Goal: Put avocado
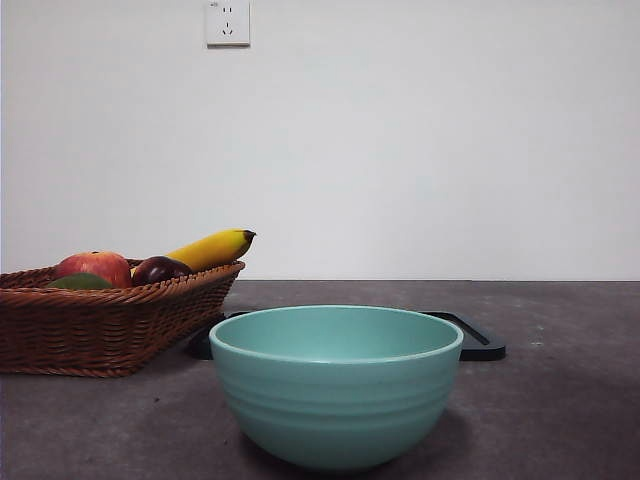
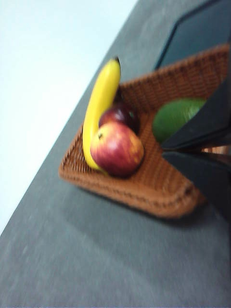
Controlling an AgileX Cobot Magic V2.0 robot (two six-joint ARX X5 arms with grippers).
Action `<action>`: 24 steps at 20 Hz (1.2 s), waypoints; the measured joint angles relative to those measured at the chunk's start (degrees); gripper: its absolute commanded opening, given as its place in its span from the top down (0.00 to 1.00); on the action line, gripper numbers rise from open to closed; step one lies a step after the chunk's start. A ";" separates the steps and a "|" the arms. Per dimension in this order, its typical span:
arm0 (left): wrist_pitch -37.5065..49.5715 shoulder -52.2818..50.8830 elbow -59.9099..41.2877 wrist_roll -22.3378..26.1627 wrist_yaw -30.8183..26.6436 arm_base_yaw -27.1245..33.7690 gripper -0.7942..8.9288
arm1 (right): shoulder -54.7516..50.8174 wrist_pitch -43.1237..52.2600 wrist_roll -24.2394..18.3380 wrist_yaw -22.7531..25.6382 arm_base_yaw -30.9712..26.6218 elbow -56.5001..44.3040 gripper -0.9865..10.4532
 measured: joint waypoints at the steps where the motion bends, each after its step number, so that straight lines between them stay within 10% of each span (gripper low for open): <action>1: -0.57 0.31 1.22 -0.33 0.74 0.00 0.91 | 0.17 -0.26 0.20 -0.11 0.00 1.25 0.91; 10: -8.79 9.14 14.78 -0.46 5.95 0.00 0.91 | 11.13 -8.57 0.22 -5.77 0.00 14.38 0.91; 24: -34.05 32.63 39.06 16.98 19.21 -1.86 0.91 | 37.44 -37.29 -14.01 -17.62 6.62 42.64 0.91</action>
